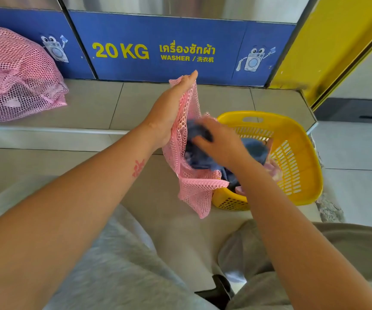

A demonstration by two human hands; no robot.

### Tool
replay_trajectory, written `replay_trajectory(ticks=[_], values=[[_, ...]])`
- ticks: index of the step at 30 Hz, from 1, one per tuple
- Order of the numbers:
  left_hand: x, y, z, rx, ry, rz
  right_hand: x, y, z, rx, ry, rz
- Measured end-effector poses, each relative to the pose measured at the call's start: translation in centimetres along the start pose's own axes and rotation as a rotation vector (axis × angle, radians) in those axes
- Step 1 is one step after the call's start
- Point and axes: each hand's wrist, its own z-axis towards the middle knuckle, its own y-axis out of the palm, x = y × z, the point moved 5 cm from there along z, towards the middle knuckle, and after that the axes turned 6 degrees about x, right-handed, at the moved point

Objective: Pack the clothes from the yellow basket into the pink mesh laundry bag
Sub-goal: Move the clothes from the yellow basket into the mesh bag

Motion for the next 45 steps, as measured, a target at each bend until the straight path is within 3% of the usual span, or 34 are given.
replay_trajectory(ticks=[2,7,13,15,18,24,27,30,34,35,36,38,39,42,45], values=[[0.2,-0.4,-0.1,0.026,0.034,0.052,0.9,1.7,-0.8,-0.189,0.021,0.004],[0.5,-0.6,0.0,0.054,0.056,0.053,5.3,-0.1,-0.4,0.088,0.288,-0.009],[0.3,-0.2,0.3,0.048,0.058,0.065,10.5,3.0,-1.5,-0.163,0.547,-0.022],[0.1,-0.4,0.5,0.071,0.05,0.067,11.9,4.0,-2.6,-0.199,0.693,0.137],[-0.1,-0.6,0.8,0.071,0.04,0.094,12.4,4.5,-3.5,-0.254,0.647,0.212],[0.1,-0.7,0.8,0.075,0.037,0.094,8.5,-2.1,-0.7,0.337,0.447,-0.071],[0.4,-0.5,0.7,0.073,0.038,0.084,3.3,-5.0,1.6,0.505,0.191,-0.058],[0.8,-0.4,0.4,0.062,0.037,0.028,-0.1,-4.1,2.7,0.381,0.065,0.118],[1.4,-1.0,0.1,0.1,0.082,0.065,-0.5,2.2,1.4,-0.384,0.035,0.098],[1.4,-1.0,0.0,0.104,0.087,0.084,-0.1,2.9,0.8,-0.417,0.04,0.096],[1.4,-1.1,0.0,0.103,0.088,0.104,0.4,2.8,0.4,-0.329,0.057,0.122],[1.3,-0.9,-0.3,0.08,0.092,0.152,2.1,1.7,0.1,0.008,0.108,0.073],[1.2,-0.7,-0.4,0.067,0.093,0.175,3.2,1.5,-0.1,0.092,0.165,-0.012],[1.1,-0.5,-0.5,0.061,0.104,0.195,6.6,2.4,-0.9,-0.048,0.413,-0.115],[1.1,-0.3,-0.3,0.08,0.095,0.185,7.7,3.3,-0.9,-0.107,0.434,-0.111]])
